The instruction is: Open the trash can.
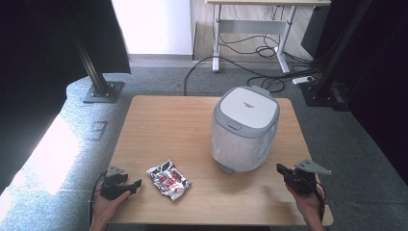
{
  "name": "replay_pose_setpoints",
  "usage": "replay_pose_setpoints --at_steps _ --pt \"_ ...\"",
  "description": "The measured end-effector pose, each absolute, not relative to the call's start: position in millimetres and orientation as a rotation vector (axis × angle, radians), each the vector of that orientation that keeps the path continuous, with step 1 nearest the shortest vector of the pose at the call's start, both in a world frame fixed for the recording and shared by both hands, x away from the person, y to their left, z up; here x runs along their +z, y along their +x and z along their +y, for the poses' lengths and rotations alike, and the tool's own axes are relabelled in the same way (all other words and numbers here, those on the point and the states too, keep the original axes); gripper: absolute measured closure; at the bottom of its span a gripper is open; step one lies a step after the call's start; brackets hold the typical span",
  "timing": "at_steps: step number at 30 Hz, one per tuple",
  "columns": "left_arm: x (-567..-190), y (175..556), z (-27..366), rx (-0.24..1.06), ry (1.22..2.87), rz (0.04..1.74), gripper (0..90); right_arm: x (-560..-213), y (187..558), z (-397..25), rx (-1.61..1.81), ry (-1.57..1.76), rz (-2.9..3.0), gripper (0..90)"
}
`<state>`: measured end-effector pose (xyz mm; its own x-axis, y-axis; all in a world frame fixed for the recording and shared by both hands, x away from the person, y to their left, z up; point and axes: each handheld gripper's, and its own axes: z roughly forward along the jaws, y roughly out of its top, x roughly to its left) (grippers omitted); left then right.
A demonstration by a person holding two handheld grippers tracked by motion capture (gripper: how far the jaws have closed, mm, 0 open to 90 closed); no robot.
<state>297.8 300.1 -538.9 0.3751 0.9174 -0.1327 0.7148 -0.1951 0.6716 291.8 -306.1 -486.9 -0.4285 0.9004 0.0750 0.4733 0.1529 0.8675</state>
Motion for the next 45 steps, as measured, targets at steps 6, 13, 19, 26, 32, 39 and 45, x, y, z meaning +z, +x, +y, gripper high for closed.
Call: replay_pose_setpoints --at_steps 6,13,19,26,32,39,45 --pt "-540 296 298 0.424 1.991 1.391 30.7 -472 291 -307 1.276 1.268 1.983 89.4" --pt "-541 295 293 0.465 2.020 1.376 29.2 -455 288 -307 1.363 1.241 1.960 89.4" --pt "-541 295 293 0.466 2.018 1.377 29.1 -444 286 -305 1.395 1.211 1.948 89.4" --pt "-542 295 292 0.474 2.031 1.371 28.1 -419 288 -298 1.426 1.171 1.957 89.4" --pt "-542 294 292 0.475 2.026 1.369 28.0 -402 289 -292 1.443 1.120 1.971 89.4" --pt "-542 294 292 0.475 2.026 1.367 28.0 -390 291 -288 1.468 1.089 1.974 89.4" --pt "-542 294 291 0.483 2.028 1.367 27.9 -377 293 -281 1.486 1.067 1.968 89.3"
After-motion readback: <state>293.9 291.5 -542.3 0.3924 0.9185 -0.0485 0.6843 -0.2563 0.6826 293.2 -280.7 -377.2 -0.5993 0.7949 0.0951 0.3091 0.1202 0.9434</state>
